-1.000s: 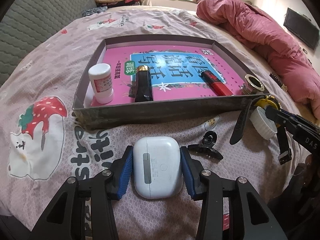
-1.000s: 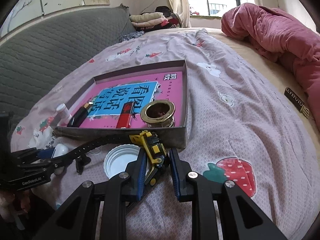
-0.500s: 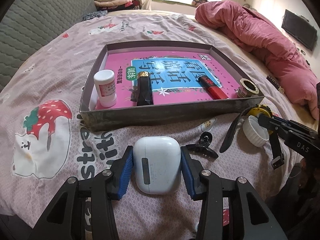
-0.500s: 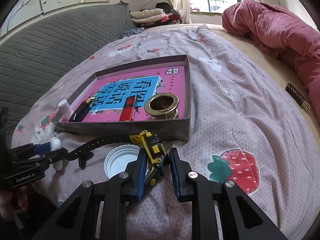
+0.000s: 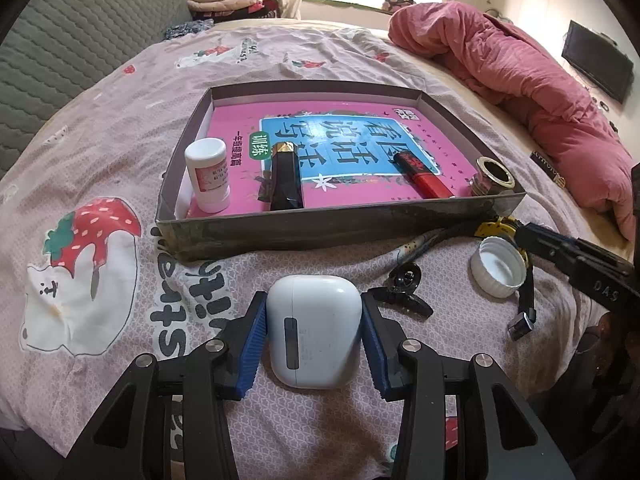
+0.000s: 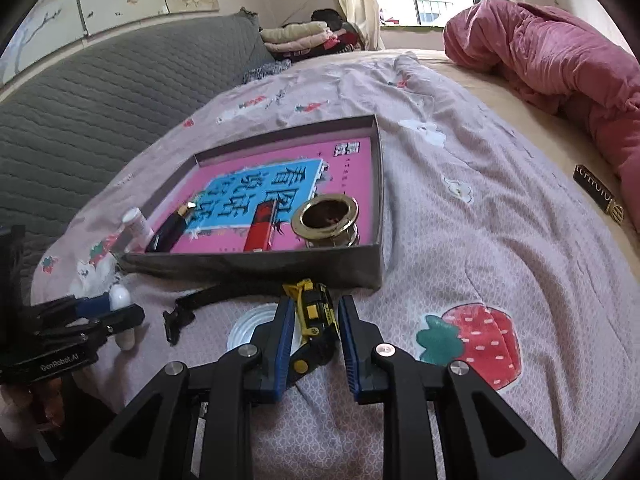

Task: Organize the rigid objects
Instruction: 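Lift the earbud case with the left tool while the right tool lifts the tape measure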

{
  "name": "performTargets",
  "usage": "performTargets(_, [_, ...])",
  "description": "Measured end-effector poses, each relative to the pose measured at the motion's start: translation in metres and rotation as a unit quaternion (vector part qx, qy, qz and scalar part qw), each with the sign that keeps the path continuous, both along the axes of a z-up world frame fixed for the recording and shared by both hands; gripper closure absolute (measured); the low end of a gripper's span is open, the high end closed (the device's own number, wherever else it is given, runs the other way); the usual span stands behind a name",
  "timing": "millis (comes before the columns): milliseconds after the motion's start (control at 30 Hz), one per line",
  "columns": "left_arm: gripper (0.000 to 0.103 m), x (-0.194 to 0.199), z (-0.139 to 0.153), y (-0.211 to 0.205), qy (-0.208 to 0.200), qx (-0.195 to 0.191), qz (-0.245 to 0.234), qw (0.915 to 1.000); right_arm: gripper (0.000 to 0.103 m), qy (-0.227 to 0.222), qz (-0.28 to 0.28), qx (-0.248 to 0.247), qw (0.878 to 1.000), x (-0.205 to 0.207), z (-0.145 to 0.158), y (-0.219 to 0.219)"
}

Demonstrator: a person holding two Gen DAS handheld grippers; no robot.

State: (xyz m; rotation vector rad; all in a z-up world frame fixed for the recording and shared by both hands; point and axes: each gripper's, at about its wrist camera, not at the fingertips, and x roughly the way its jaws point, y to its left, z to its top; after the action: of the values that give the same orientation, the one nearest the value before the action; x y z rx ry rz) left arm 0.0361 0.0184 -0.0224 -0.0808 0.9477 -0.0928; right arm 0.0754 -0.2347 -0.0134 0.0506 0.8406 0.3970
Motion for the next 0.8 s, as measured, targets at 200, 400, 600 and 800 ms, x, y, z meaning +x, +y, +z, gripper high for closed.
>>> performTargets(200, [0.057,-0.001,0.0,0.0,-0.001,-0.001,0.0,1.0,0.082,-0.003,0.005,-0.005,1.0,0.004,-0.002,0.003])
performTargets(400, [0.057,0.0,-0.001,0.001,0.001,-0.004,0.002,1.0,0.084,-0.007,0.011,-0.004,1.0,0.005,-0.001,0.004])
performTargets(600, [0.057,0.001,-0.002,0.002,0.003,-0.007,0.004,1.0,0.084,-0.009,0.012,0.018,1.0,0.002,0.005,0.0])
performTargets(800, [0.057,0.0,0.001,0.003,-0.001,-0.011,0.006,0.9999,0.084,-0.022,-0.002,0.023,0.999,-0.001,0.012,-0.006])
